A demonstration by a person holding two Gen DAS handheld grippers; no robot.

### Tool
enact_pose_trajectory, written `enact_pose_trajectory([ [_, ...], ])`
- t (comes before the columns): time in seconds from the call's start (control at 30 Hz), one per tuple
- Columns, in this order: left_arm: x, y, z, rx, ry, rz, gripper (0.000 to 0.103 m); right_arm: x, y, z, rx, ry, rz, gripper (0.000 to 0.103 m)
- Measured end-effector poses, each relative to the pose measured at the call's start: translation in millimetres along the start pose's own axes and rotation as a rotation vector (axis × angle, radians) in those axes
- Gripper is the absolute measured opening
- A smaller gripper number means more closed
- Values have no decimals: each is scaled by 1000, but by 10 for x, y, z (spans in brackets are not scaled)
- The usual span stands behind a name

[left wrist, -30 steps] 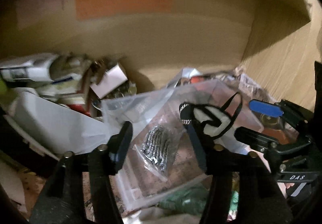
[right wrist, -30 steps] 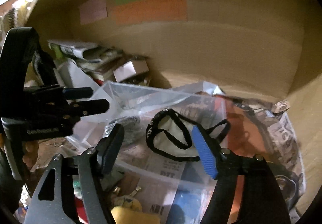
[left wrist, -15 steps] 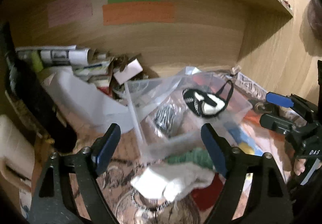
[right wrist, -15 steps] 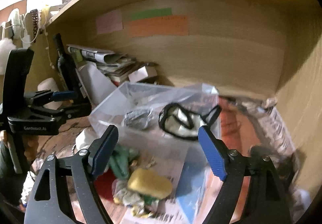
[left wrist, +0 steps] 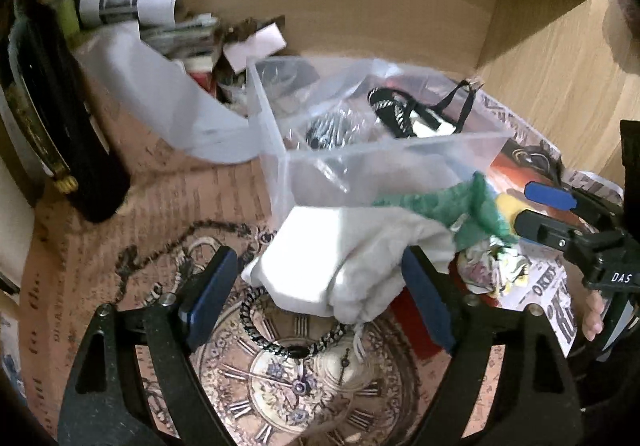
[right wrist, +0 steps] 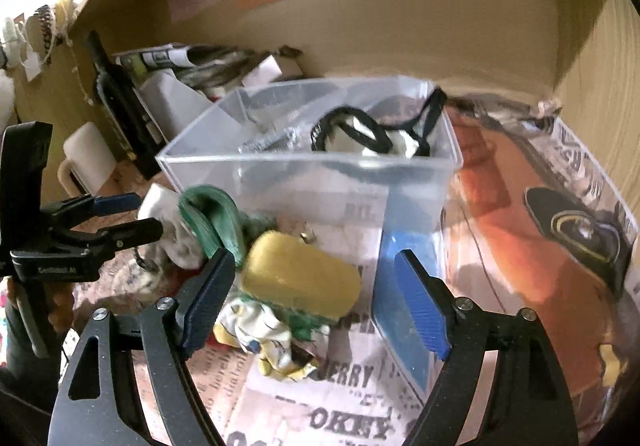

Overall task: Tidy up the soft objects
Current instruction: 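Grasp the yellow sponge with the right tool while the left tool grasps the white cloth, then lower the sponge into the box with the right tool while the left tool drops the white cloth in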

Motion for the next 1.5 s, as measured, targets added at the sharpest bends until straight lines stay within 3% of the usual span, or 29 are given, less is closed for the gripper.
enact_pose_trajectory([
  [0.17, 89, 9, -18, -13, 19, -12, 84, 96, 80, -82, 35, -19, 37, 78],
  [0.27, 112, 9, -46, -10, 43, -18, 74, 140, 101, -83, 46, -41, 56, 65],
  [0.33, 127, 17, -59, -4, 57, -12, 61, 170, 125, -74, 50, -57, 72, 57],
  [0.53, 59, 23, -77, -7, 78, -24, 33, 102, 101, -64, 48, -60, 39, 53],
  [0.8, -223, -29, -61, -23, 36, -98, 14, -137, -41, -89, 47, -38, -36, 53],
  [1.2, -837, -325, -110, -10, 17, -265, 12, -516, -356, -23, 15, -27, -174, 53],
  [1.5, -926, -705, -204, 17, 14, -350, 12, -545, -599, 20, -3, -31, -229, 53],
])
Point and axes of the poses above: each gripper's, at about its wrist camera, not at the fingertips, and x roughly the way its jaws point, z to its left, y to its underside, the point moved 7 cm from there along x, roughly the way its jaws point, and after that the axes turned 1 degree about y, right-handed, at the moved point
